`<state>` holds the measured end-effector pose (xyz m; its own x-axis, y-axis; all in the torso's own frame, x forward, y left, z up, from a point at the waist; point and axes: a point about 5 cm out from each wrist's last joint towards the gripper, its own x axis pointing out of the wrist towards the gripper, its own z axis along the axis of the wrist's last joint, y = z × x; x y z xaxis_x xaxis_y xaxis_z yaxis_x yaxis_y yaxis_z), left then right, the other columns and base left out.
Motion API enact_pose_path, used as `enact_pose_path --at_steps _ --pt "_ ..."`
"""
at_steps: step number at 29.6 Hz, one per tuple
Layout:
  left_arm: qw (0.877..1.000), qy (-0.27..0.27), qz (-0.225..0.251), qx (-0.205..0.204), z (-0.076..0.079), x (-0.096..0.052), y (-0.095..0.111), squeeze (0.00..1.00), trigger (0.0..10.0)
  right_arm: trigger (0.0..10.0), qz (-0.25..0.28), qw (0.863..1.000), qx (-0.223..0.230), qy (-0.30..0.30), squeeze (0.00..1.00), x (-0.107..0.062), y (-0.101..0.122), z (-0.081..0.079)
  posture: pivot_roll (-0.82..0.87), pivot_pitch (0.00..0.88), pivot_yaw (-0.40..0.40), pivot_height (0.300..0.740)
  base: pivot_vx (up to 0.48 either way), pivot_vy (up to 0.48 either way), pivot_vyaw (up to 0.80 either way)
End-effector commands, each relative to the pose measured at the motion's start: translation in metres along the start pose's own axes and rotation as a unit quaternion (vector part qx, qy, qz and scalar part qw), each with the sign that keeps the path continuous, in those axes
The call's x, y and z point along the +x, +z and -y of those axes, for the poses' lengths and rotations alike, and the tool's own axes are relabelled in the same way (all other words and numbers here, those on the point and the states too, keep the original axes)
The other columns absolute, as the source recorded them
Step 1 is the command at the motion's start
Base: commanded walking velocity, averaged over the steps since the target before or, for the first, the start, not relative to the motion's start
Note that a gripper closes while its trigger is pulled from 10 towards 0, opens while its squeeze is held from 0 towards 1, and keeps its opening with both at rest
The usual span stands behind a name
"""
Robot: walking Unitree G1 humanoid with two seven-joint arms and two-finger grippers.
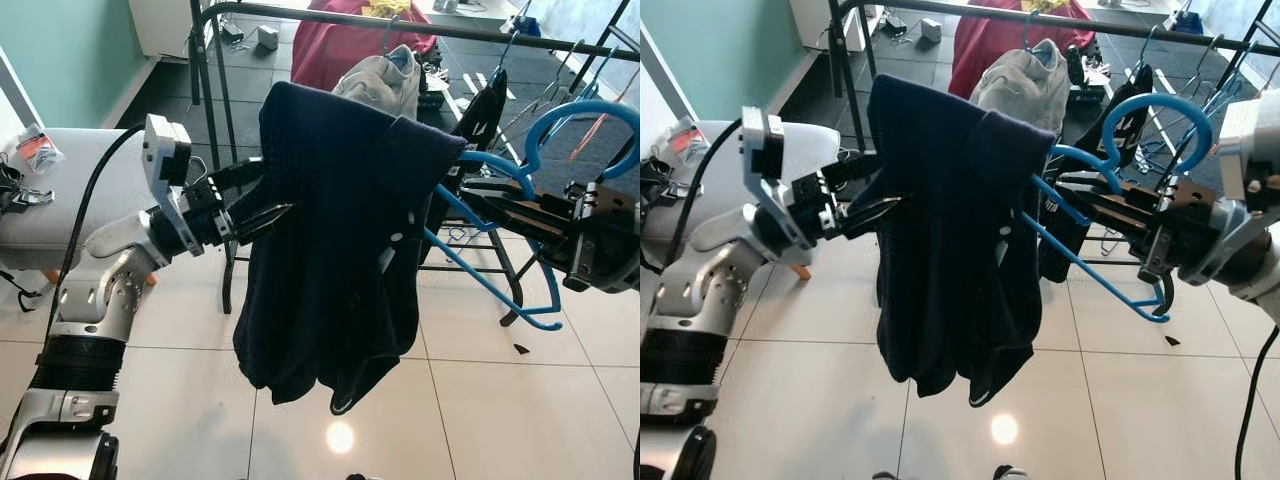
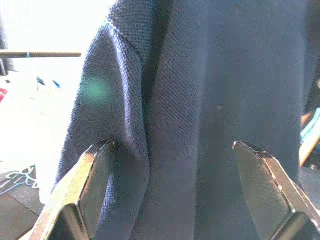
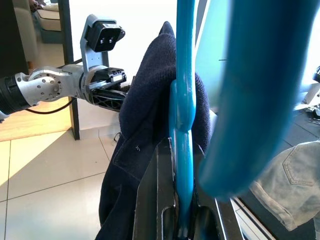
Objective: Hang hanger
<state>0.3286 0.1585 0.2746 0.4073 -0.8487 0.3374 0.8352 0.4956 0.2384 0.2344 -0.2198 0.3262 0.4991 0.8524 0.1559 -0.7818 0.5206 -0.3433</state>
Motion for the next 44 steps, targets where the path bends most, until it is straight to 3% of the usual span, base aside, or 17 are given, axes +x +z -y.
enact_pose_path --at_steps 1,8,9,10,11,21,26,30,35,36,38,39,40,41,42,43,44 --pt "1.0 -0.01 0.006 -0.005 0.003 0.001 -0.001 0.0 10.0 0.0 0.017 1.0 -0.017 0.013 0.0 0.001 0.01 -0.005 -0.07 0.166 -0.036 0.74 0.0 0.0 0.0" --pt "0.999 -0.032 0.021 -0.026 0.008 -0.001 0.001 0.0 10.0 0.0 0.016 1.0 -0.017 0.013 0.0 0.001 0.01 -0.005 -0.07 0.165 -0.034 0.74 0.0 0.0 0.0" --pt "0.996 -0.063 0.031 -0.048 0.015 -0.001 0.001 0.0 4.9 0.0 0.016 1.0 -0.017 0.013 0.0 0.001 0.01 -0.005 -0.07 0.163 -0.035 0.74 0.0 0.0 0.0" --pt "0.996 -0.063 0.031 -0.048 0.015 -0.001 0.001 0.0 4.9 0.0 0.016 1.0 -0.017 0.013 0.0 0.001 0.01 -0.005 -0.07 0.163 -0.035 0.74 0.0 0.0 0.0" --pt "0.994 -0.078 0.04 -0.061 0.02 0.0 0.002 0.0 0.0 0.0 0.016 1.0 -0.016 0.014 0.0 0.002 0.01 -0.005 -0.07 0.162 -0.036 0.74 0.0 0.0 0.0" --pt "0.987 -0.109 0.059 -0.098 0.043 0.017 -0.009 0.0 0.0 0.0 0.019 1.0 -0.015 0.018 0.0 0.004 0.009 -0.005 -0.07 0.157 -0.036 0.74 0.0 0.0 0.0" --pt "0.988 -0.109 0.059 -0.097 0.046 0.022 -0.01 0.0 0.0 0.0 0.019 1.0 -0.016 0.018 0.0 0.004 0.01 -0.004 -0.07 0.157 -0.036 0.74 0.0 0.0 0.0" --pt "0.992 -0.089 0.047 -0.081 0.037 0.017 -0.01 0.0 0.0 0.0 0.016 1.0 -0.018 0.007 0.0 0.002 0.009 -0.002 -0.07 0.157 -0.036 0.74 0.0 0.0 0.0" --pt "0.998 0.035 0.042 -0.032 -0.006 -0.008 0.003 0.0 0.0 0.0 -0.027 0.999 -0.004 -0.022 0.0 -0.007 -0.006 0.003 -0.07 0.16 -0.037 0.74 0.0 0.0 0.0" --pt "0.998 0.035 0.042 -0.032 -0.006 -0.008 0.003 0.0 0.0 0.0 -0.027 0.999 -0.004 -0.022 0.0 -0.007 -0.006 0.003 -0.07 0.16 -0.037 0.74 0.0 0.0 0.0" --pt "0.991 0.123 0.043 -0.002 -0.03 -0.021 0.011 0.0 0.0 0.0 -0.069 0.997 0.005 -0.034 0.0 -0.012 -0.02 0.004 -0.07 0.167 -0.038 0.74 0.0 0.0 0.0" --pt "0.991 0.123 0.043 -0.002 -0.03 -0.021 0.011 0.0 0.0 0.0 -0.069 0.997 0.005 -0.034 0.0 -0.012 -0.02 0.004 -0.07 0.167 -0.038 0.74 0.0 0.0 0.0" --pt "0.981 0.19 0.045 0.012 -0.046 -0.031 0.016 0.0 0.5 0.0 -0.115 0.992 0.012 -0.043 0.0 -0.017 -0.035 0.005 -0.07 0.167 -0.038 0.74 0.0 0.0 0.0" --pt "0.965 0.255 0.052 0.02 -0.06 -0.042 0.021 0.0 0.1 0.0 -0.17 0.984 0.024 -0.054 0.0 -0.023 -0.054 0.005 -0.07 0.17 -0.036 0.74 0.0 0.0 0.0" --pt "0.965 0.255 0.052 0.02 -0.06 -0.042 0.021 0.0 0.1 0.0 -0.17 0.984 0.024 -0.054 0.0 -0.023 -0.054 0.005 -0.07 0.17 -0.036 0.74 0.0 0.0 0.0" --pt "0.952 0.301 0.057 0.024 -0.069 -0.05 0.024 0.0 0.1 0.0 -0.21 0.975 0.033 -0.061 0.0 -0.029 -0.069 0.004 -0.07 0.17 -0.036 0.74 0.0 0.0 0.0" --pt "0.938 0.34 0.058 0.021 -0.075 -0.058 0.024 0.0 0.8 0.0 -0.244 0.966 0.042 -0.069 0.0 -0.035 -0.083 0.003 -0.07 0.172 -0.037 0.74 0.0 0.0 0.0"
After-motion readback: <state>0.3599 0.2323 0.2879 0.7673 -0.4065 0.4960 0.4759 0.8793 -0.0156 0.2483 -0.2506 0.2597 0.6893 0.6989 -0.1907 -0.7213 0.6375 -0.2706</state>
